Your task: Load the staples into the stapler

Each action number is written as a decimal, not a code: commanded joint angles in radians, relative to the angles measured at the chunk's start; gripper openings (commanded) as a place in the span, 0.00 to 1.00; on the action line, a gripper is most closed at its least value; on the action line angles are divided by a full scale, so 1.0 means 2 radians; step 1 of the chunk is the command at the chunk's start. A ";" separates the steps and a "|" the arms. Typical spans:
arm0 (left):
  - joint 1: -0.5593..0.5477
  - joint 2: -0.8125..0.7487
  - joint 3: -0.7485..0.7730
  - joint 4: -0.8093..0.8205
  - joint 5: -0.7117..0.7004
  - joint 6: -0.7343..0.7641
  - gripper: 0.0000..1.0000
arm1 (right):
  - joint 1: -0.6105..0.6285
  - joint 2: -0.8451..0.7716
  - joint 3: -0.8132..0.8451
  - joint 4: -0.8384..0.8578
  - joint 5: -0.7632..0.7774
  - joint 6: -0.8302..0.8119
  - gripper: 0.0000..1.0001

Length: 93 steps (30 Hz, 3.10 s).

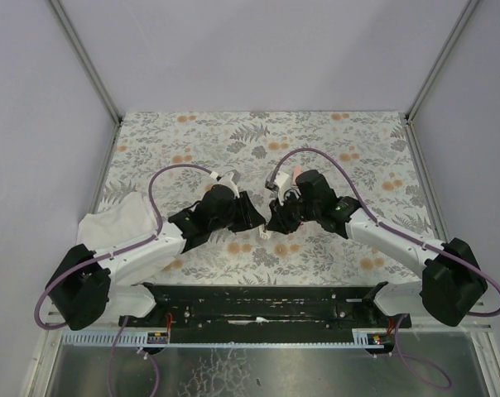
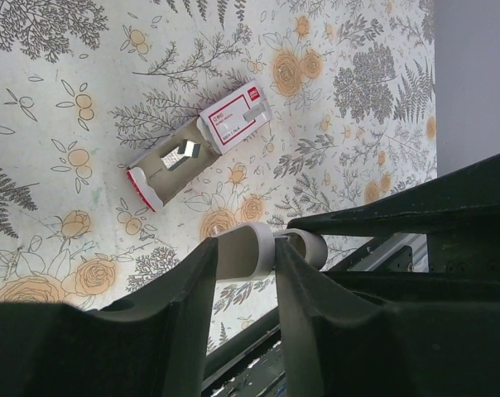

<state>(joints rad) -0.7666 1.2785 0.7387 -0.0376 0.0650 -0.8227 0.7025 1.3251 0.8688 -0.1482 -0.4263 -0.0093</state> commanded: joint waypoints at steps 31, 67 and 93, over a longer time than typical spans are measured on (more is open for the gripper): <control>0.023 0.047 -0.040 0.029 0.034 -0.014 0.15 | 0.039 0.039 0.072 -0.014 0.085 -0.044 0.00; 0.156 -0.052 -0.194 0.096 0.083 -0.038 0.00 | 0.063 0.083 0.084 0.084 0.108 0.007 0.00; 0.164 -0.306 -0.188 0.050 0.086 0.099 0.67 | -0.031 -0.014 0.020 0.143 -0.083 0.064 0.00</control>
<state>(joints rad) -0.4438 0.7647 0.2760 -0.0147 0.1459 -0.7853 0.6758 1.3563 0.9161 0.0669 -0.4232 0.0799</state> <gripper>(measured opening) 0.636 0.303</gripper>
